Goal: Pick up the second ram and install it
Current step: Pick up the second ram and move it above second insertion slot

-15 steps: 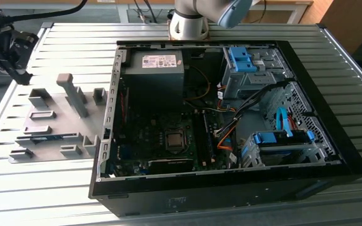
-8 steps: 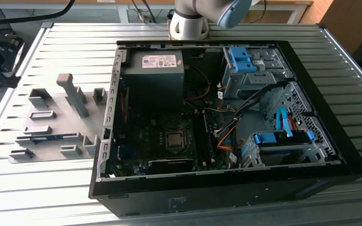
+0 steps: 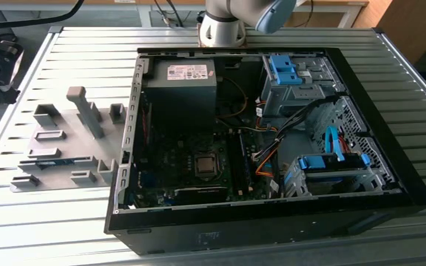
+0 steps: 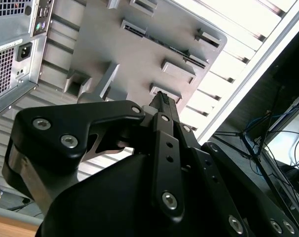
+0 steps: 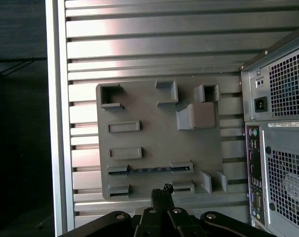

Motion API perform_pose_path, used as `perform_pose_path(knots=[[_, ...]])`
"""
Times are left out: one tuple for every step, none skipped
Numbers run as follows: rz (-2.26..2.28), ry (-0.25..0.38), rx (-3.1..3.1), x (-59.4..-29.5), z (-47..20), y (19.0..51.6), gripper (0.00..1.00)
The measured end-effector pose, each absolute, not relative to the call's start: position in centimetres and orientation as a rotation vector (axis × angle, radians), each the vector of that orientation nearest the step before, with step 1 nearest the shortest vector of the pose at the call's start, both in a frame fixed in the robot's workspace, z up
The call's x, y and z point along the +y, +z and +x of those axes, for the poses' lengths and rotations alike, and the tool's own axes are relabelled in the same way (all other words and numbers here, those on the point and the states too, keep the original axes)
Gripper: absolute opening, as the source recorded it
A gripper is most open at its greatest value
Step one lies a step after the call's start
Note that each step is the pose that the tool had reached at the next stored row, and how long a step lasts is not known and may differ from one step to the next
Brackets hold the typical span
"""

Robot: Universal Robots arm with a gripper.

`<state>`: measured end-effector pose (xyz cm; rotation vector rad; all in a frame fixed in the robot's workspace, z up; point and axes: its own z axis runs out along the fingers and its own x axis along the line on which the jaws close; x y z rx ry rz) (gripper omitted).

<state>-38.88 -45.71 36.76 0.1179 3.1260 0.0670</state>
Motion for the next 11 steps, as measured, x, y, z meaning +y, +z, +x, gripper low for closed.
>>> perform_pose_path(knots=[[0.118,0.067,3.126,-45.71,-38.88,36.76,0.1],[0.118,0.067,3.126,-45.71,-38.88,36.76,0.1],[0.118,0.067,3.126,-45.72,-38.88,36.76,0.1],[0.118,0.067,3.126,-45.71,-38.88,36.76,0.1],[0.118,0.067,3.126,-45.72,-38.88,36.75,0.1],[0.118,0.067,3.126,-45.71,-38.88,36.76,0.1],[0.118,0.067,3.126,-45.71,-38.89,36.76,0.1],[0.118,0.067,3.126,-45.71,-38.89,36.76,0.1],[0.116,0.067,3.126,-45.71,-38.89,36.75,0.1],[0.108,0.067,3.127,-45.72,-38.89,36.75,0.1],[0.086,0.067,3.128,-45.71,-38.9,36.75,0.1]])
